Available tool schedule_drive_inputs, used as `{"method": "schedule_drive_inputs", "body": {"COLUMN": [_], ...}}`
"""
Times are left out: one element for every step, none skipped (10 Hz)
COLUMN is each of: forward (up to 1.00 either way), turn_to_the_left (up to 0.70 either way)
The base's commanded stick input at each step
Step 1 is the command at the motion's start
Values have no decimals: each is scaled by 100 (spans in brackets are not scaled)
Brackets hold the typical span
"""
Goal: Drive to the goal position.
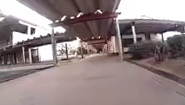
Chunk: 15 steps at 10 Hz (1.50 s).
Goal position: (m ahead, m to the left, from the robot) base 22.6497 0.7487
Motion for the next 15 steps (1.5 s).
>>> {"method": "schedule_drive_inputs", "body": {"forward": [70,70,70,70,70,70,70,70,70,70,70,70,70,70,70], "turn_to_the_left": [0,0,0,-35,-35,0,0,0,0,0,0,0,0,0,0]}}
